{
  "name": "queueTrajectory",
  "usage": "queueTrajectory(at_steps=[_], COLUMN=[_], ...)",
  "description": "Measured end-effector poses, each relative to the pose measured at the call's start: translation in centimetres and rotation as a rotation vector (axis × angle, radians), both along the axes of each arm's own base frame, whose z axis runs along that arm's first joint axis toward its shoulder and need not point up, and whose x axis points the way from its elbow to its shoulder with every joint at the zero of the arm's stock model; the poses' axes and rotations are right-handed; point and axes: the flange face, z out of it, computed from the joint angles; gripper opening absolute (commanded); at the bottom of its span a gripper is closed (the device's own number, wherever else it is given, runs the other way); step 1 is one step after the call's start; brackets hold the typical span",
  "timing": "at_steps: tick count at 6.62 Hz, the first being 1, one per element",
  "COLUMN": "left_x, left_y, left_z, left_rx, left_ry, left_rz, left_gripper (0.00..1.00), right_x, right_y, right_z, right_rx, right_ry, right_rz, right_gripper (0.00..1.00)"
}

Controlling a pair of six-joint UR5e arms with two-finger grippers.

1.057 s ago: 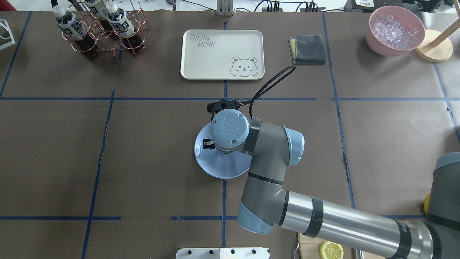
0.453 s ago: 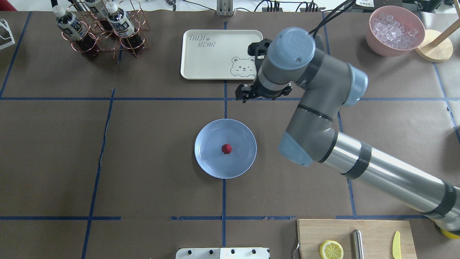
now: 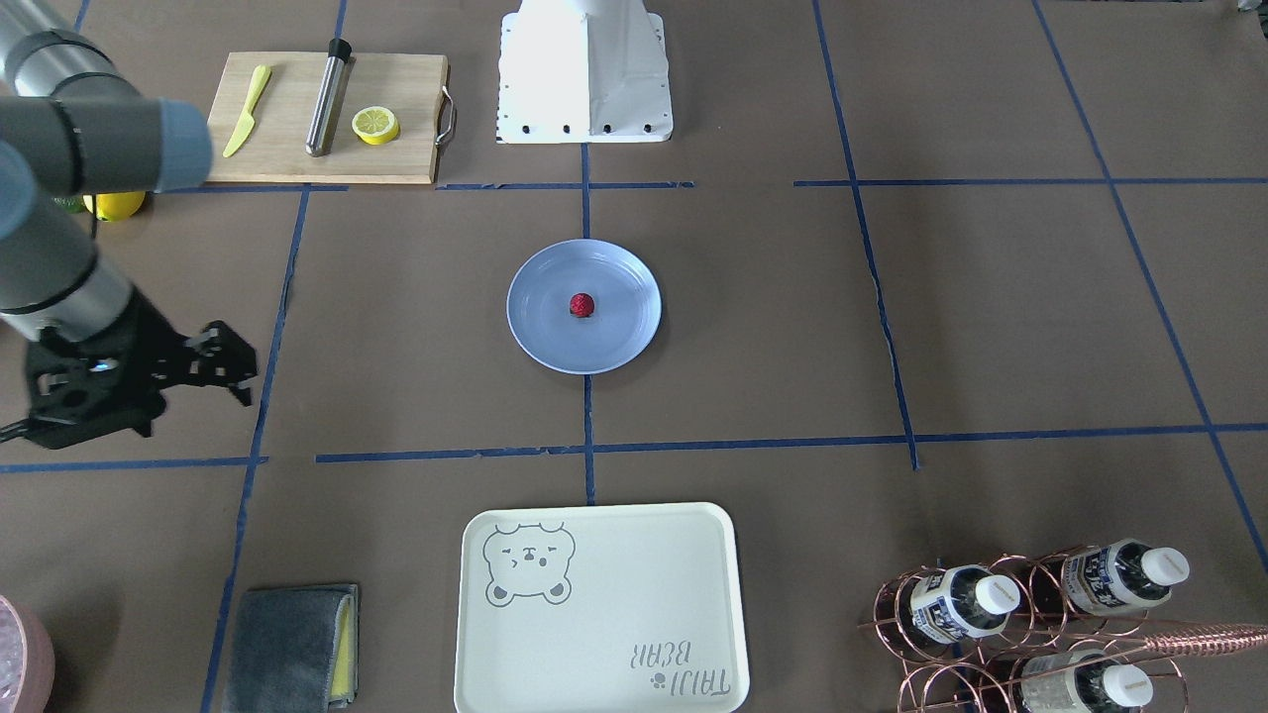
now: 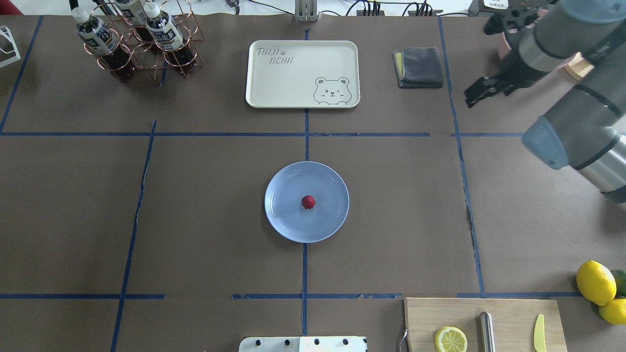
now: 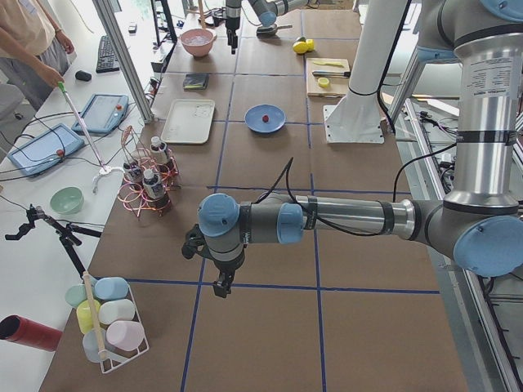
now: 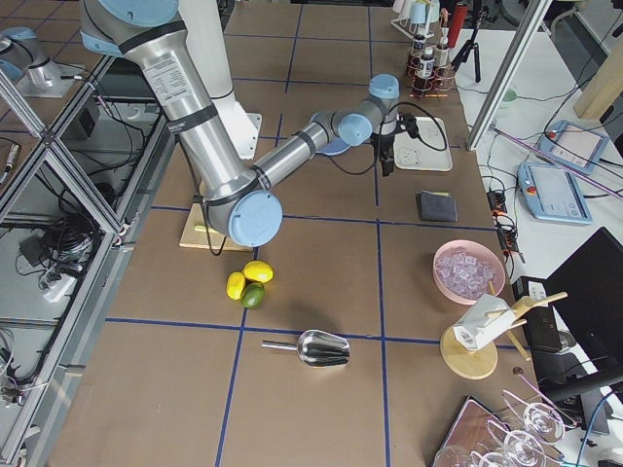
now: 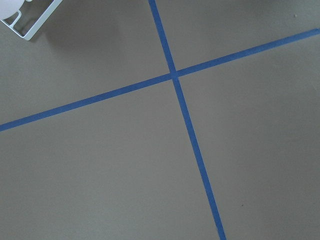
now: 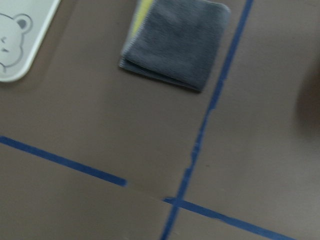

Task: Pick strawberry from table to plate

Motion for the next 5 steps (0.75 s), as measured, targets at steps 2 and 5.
queueTrajectory(at_steps=[2, 5], left_x=[0.0, 0.0], left_y=[-0.1, -0.2], left_z=[-0.4, -1.1], left_rx=[-0.025, -0.006], left_ry=[0.001, -0.001], left_rz=[-0.034, -0.035], left_gripper=[1.00, 1.00], right_x=[13.5, 24.2], right_y=[2.1, 8.6], right_z=[10.1, 20.0], right_rx=[0.024, -0.118], right_ry=[0.081, 0.109], right_rz=[-0.024, 0.084], right_gripper=[1.00, 1.00])
